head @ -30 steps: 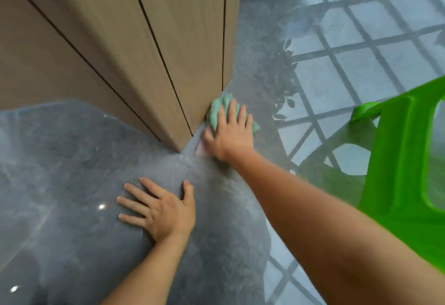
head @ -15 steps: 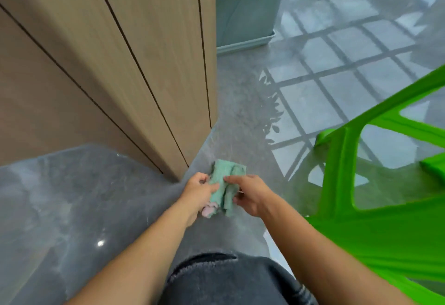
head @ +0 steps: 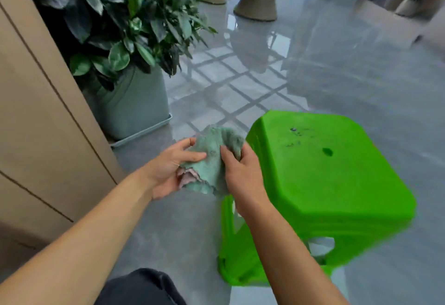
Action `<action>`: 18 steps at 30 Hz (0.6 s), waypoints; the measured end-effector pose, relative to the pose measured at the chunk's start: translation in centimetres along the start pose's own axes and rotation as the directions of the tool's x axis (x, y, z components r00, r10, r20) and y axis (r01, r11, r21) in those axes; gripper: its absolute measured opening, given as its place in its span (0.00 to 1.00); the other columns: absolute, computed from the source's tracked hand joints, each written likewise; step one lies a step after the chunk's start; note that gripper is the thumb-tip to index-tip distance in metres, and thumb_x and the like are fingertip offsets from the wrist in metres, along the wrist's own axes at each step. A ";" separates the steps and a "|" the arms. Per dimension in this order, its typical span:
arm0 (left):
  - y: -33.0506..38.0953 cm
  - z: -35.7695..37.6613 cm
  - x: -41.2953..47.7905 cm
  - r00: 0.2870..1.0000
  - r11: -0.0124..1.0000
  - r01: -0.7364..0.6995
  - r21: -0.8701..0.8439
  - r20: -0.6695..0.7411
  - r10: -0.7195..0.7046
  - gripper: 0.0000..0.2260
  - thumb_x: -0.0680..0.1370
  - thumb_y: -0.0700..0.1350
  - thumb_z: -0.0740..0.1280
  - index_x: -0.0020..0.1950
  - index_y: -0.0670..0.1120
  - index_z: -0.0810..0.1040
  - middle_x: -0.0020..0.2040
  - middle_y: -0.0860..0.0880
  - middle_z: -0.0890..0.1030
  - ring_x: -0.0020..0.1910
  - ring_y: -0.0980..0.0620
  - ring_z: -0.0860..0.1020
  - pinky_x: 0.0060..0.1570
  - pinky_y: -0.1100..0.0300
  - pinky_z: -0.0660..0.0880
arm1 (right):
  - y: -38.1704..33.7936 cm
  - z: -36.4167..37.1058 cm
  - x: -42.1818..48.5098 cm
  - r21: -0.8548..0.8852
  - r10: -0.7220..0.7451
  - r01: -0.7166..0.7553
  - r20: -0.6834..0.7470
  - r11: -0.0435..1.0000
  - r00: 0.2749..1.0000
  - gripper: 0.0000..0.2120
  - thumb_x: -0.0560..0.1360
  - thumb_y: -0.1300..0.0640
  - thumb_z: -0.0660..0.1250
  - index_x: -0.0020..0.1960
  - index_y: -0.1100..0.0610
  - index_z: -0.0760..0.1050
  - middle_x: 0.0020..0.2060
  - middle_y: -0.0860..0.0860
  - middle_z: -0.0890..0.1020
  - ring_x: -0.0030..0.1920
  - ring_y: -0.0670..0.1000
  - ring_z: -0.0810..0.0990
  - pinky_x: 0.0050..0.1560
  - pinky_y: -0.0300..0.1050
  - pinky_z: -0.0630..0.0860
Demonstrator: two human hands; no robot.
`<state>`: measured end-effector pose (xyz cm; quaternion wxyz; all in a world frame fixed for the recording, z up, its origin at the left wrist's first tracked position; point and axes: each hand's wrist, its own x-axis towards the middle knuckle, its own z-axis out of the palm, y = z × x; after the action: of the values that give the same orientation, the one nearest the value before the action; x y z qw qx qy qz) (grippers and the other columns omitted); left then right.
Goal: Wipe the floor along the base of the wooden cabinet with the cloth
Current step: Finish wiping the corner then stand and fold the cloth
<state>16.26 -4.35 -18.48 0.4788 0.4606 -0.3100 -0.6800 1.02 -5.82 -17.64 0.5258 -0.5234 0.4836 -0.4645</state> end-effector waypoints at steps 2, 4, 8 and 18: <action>2.4 2.7 0.5 0.994 1.000 -0.017 -0.011 0.112 0.018 0.26 0.70 0.38 0.70 0.69 0.40 0.73 0.59 0.37 0.81 0.49 0.42 0.83 0.50 0.48 0.83 | -3.7 -1.9 -0.3 -0.011 -0.062 0.062 -0.062 0.998 0.996 0.10 0.78 0.65 0.65 0.48 0.50 0.78 0.48 0.50 0.85 0.51 0.49 0.83 0.56 0.47 0.79; 4.5 5.5 0.8 0.984 1.000 -0.019 -0.021 0.176 0.023 0.26 0.71 0.37 0.70 0.69 0.38 0.72 0.59 0.36 0.80 0.50 0.41 0.83 0.50 0.48 0.83 | -7.4 -3.4 -0.5 0.002 -0.047 0.048 -0.128 0.999 0.991 0.10 0.78 0.66 0.65 0.53 0.54 0.79 0.53 0.57 0.85 0.57 0.57 0.82 0.62 0.55 0.78; 7.9 10.6 -0.3 0.989 0.995 0.038 -0.097 0.149 -0.024 0.17 0.70 0.38 0.71 0.59 0.42 0.74 0.50 0.37 0.79 0.45 0.44 0.77 0.43 0.51 0.75 | -14.0 -6.0 -0.7 0.017 0.098 -0.096 -0.218 0.995 0.971 0.08 0.78 0.67 0.65 0.53 0.58 0.79 0.55 0.63 0.84 0.60 0.63 0.81 0.63 0.63 0.76; 13.2 21.6 -4.5 0.908 0.949 0.296 -0.108 -0.275 -0.315 0.10 0.77 0.32 0.66 0.54 0.43 0.70 0.43 0.41 0.79 0.31 0.49 0.79 0.20 0.63 0.74 | -21.8 -12.7 -1.1 0.028 0.575 -0.587 -0.247 0.809 0.780 0.13 0.76 0.67 0.68 0.60 0.64 0.77 0.57 0.66 0.82 0.51 0.58 0.81 0.61 0.61 0.78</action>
<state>1.66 -5.11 2.66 0.4211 0.5823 -0.1388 -0.6815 -11.30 -6.46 4.39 0.5665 -0.3007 0.6935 -0.3282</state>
